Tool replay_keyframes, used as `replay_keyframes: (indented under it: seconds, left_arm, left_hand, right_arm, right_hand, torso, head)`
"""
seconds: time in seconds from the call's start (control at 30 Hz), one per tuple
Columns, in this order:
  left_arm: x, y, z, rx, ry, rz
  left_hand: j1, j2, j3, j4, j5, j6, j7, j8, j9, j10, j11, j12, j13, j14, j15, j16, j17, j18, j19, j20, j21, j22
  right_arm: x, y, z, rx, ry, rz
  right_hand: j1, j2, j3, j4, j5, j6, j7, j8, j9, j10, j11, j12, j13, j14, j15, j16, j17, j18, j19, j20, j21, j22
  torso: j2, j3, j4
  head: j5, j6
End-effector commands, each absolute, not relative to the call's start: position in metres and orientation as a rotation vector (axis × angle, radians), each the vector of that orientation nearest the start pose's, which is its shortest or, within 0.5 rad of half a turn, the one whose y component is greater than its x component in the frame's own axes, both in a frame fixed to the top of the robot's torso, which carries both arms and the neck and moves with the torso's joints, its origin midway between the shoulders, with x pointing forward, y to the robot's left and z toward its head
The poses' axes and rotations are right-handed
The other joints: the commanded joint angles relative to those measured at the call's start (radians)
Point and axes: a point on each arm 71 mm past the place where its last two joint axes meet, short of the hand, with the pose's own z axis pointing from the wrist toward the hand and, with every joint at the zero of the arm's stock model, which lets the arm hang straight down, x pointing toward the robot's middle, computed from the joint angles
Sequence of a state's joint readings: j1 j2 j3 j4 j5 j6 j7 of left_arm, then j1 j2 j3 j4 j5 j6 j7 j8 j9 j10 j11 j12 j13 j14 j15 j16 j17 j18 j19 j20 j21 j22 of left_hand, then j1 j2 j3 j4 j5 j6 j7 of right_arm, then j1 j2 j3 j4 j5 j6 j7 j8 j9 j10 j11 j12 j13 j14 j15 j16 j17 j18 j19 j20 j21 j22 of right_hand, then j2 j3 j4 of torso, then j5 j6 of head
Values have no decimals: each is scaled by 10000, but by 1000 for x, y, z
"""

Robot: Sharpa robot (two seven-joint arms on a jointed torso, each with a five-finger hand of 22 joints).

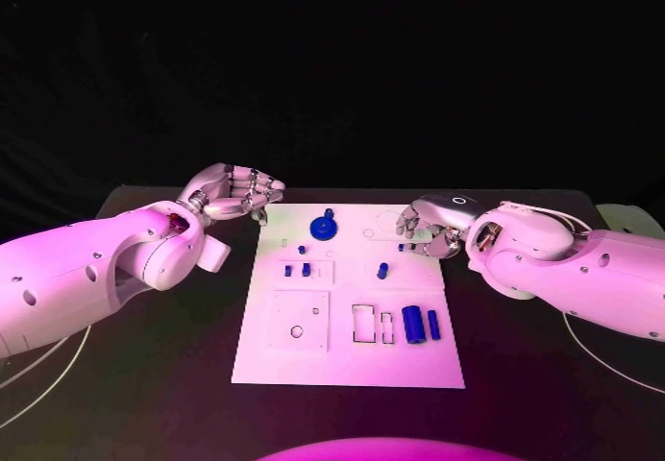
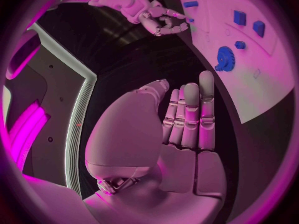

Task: Assemble the parts on the task board

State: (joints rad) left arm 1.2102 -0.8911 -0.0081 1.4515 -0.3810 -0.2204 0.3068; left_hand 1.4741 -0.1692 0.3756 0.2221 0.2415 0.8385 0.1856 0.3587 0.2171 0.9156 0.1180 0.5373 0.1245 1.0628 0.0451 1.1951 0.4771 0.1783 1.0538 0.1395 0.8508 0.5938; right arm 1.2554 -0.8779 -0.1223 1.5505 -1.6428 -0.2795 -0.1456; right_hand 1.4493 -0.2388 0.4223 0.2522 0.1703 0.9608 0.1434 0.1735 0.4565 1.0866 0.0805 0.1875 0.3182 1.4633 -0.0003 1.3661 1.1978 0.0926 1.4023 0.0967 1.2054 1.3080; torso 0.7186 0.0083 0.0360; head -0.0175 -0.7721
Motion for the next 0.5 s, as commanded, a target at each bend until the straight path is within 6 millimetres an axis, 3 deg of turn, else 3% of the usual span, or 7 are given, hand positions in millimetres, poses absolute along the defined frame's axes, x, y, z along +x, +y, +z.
replay_keyframes:
  seconds: [0.03, 0.33, 0.5]
  left_arm:
    - [500, 246, -160, -9099, 14055, -15485]
    - [496, 246, -159, -9408, 13861, -15747]
    - [495, 247, -159, -9477, 13832, -15717]
  left_hand:
    - [15, -73, 69, 1, 26, 56, -8, 62, 15, 89, 0, 43, 13, -64, -11, -58, -12, 76, 33, -71, -40, -13]
    - [24, -88, 95, -8, 29, 42, -5, 58, 13, 87, -3, 61, 19, -74, -18, -72, -27, 76, 35, -80, -57, -25]
    - [42, -109, 159, -29, 33, -19, 19, 32, 0, 43, 10, 80, 23, -89, -16, -99, -58, 72, 44, -89, -93, -51]
  right_arm:
    - [478, -205, -191, -4590, 16564, 4185]
    - [478, -195, -199, -4795, 16551, 4200]
    - [480, -194, -202, -4814, 16636, 4101]
  right_hand:
    - [17, -71, 113, -20, -57, 37, 41, -73, -20, 84, 19, -105, -104, 264, 33, 62, 46, -164, 70, 26, 69, 583]
    - [103, 15, 593, -217, -176, 208, 69, -79, -22, 335, 49, -257, -477, 367, 75, 259, 371, -236, 247, 54, 437, 835]
    - [220, 166, 1146, -523, -342, 456, 46, -12, 14, 648, 9, -311, -702, 412, 42, 368, 542, -304, 404, 35, 789, 1066]
  torso:
    - [-6, -17, -5]
    - [1, 3, -1]
    - [4, 9, 2]
  head:
    - [-22, 3]
    - [-21, 25]
    - [-44, 15]
